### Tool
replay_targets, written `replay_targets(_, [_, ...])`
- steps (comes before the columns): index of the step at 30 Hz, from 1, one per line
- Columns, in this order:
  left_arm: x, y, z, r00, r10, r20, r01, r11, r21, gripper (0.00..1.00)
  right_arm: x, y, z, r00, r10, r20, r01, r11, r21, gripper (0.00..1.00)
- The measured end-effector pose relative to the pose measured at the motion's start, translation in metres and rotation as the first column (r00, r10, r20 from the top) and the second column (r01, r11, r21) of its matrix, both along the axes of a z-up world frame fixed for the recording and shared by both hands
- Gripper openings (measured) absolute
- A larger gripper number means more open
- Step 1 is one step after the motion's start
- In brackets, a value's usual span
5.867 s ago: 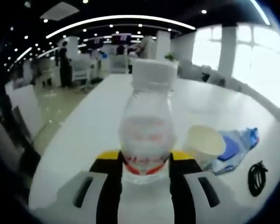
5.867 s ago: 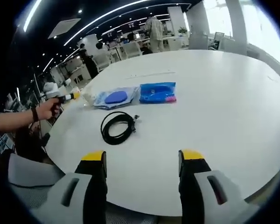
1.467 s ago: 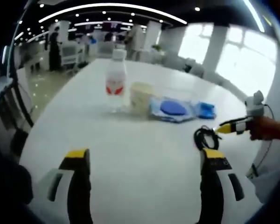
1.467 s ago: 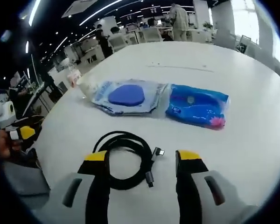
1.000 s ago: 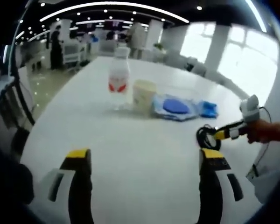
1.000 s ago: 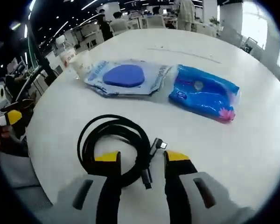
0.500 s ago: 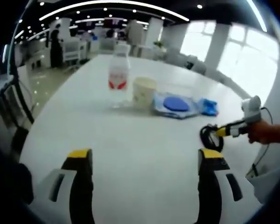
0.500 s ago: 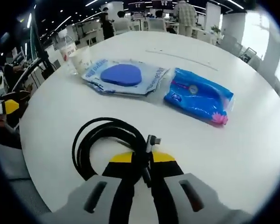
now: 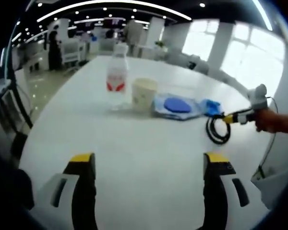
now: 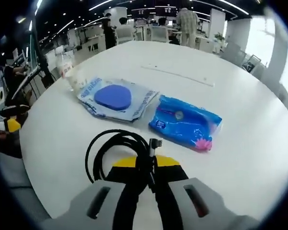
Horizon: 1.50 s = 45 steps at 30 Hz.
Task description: Arrange the tabletop items into an orderly group along one side of the table until the central work area is clear of visible clutter.
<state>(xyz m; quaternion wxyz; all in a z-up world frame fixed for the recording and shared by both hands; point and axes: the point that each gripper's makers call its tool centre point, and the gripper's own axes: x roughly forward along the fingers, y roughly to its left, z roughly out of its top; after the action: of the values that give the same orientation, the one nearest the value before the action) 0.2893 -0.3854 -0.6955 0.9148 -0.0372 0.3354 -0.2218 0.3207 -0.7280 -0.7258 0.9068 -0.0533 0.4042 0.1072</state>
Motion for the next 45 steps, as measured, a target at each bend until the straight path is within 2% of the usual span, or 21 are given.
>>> replay_targets(10, [-0.001, -0.001, 0.0, 1.0, -0.006, 0.005, 0.006, 1.0, 0.002, 0.89, 0.012, -0.004, -0.009, 0.999, 0.008, -0.037, -0.008, 1.0, -0.004, 0.1])
replay_targets(18, [-0.003, -0.002, -0.001, 1.0, -0.012, -0.005, 0.012, 1.0, 0.005, 0.89, 0.022, 0.004, -0.021, 0.997, 0.024, -0.073, -0.025, 1.0, -0.011, 0.1])
replay_targets(27, [-0.003, -0.001, -0.003, 1.0, -0.008, -0.01, 0.008, 1.0, 0.006, 0.89, 0.006, 0.009, -0.028, 0.992, 0.0, -0.129, -0.003, 1.0, -0.022, 0.1])
replay_targets(43, [-0.004, -0.003, -0.005, 1.0, -0.019, -0.013, 0.019, 1.0, 0.013, 0.89, -0.001, 0.012, -0.029, 0.991, -0.01, -0.132, 0.006, 1.0, -0.029, 0.1])
replay_targets(45, [-0.004, -0.003, -0.004, 1.0, -0.018, -0.014, 0.018, 1.0, 0.012, 0.89, 0.0, 0.01, -0.029, 0.991, -0.032, -0.127, 0.029, 0.999, -0.023, 0.1])
